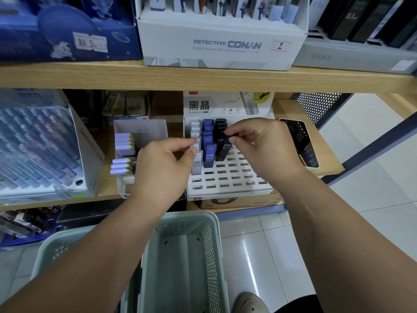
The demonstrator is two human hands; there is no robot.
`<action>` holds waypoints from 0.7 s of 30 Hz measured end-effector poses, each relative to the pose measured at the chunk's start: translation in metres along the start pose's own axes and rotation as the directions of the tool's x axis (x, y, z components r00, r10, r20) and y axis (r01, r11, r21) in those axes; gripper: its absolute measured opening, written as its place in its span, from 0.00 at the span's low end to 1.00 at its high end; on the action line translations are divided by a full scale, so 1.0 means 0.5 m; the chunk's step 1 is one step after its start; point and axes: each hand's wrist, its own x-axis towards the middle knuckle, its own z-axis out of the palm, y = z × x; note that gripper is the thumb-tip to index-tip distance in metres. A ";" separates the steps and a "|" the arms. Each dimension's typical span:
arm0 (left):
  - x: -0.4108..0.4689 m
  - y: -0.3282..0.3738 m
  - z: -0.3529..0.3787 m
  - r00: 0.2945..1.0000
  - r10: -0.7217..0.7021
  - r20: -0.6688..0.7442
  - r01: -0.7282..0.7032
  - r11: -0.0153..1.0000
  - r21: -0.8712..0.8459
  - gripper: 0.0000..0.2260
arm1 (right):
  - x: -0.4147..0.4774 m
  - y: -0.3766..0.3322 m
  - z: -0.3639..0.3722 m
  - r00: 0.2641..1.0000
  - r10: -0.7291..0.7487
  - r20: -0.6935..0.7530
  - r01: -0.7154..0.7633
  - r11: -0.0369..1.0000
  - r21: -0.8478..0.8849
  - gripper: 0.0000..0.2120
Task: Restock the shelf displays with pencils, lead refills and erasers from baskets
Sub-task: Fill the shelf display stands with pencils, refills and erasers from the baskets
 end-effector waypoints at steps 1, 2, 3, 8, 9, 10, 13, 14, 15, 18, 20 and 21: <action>-0.001 0.001 0.000 1.000 0.001 0.002 -0.001 1.000 0.000 0.08 | -0.001 0.002 0.003 1.000 -0.010 -0.002 0.010 1.000 -0.007 0.09; -0.002 0.002 0.000 1.000 0.001 0.003 -0.001 1.000 -0.002 0.09 | -0.002 0.004 0.008 1.000 -0.030 -0.007 0.030 0.999 -0.012 0.10; -0.003 0.003 0.000 1.000 0.000 0.005 0.000 1.000 -0.004 0.09 | -0.003 0.007 0.014 0.999 -0.053 -0.013 0.053 0.999 -0.011 0.10; -0.007 0.002 -0.002 1.000 0.014 0.025 -0.015 1.000 0.009 0.09 | -0.010 0.014 0.030 1.000 -0.026 0.003 0.026 1.000 -0.001 0.13; -0.010 0.002 -0.004 0.999 0.030 0.029 -0.030 0.999 0.023 0.10 | -0.011 0.012 0.029 1.000 -0.026 0.002 0.026 1.000 -0.001 0.13; -0.012 0.003 -0.006 0.998 0.048 0.029 -0.049 0.998 0.029 0.11 | -0.013 0.010 0.028 1.000 -0.029 0.000 0.029 1.000 0.000 0.13; -0.028 0.003 -0.022 0.989 0.145 0.027 -0.146 0.987 0.062 0.14 | -0.025 -0.004 0.020 1.000 -0.020 -0.010 0.019 0.999 -0.028 0.14; -0.037 0.002 -0.031 0.981 0.192 0.032 -0.194 0.976 0.102 0.15 | -0.031 -0.011 0.016 1.000 -0.011 -0.019 0.010 0.999 -0.043 0.13; -0.047 0.001 -0.040 0.971 0.238 0.037 -0.241 0.960 0.146 0.16 | -0.037 -0.019 0.014 1.000 -0.008 -0.030 0.007 0.998 -0.058 0.12; -0.085 -0.005 -0.080 0.946 0.321 0.045 -0.322 0.917 0.236 0.13 | -0.060 -0.044 0.009 0.999 -0.020 -0.047 0.017 0.998 -0.068 0.06; -0.115 -0.016 -0.125 0.937 0.347 0.050 -0.348 0.901 0.260 0.07 | -0.080 -0.064 0.014 1.000 -0.002 -0.018 0.001 0.999 -0.050 0.02; -0.131 -0.025 -0.152 0.934 0.354 0.059 -0.356 0.894 0.272 0.06 | -0.093 -0.073 0.019 1.000 0.004 0.009 -0.003 0.999 -0.054 0.02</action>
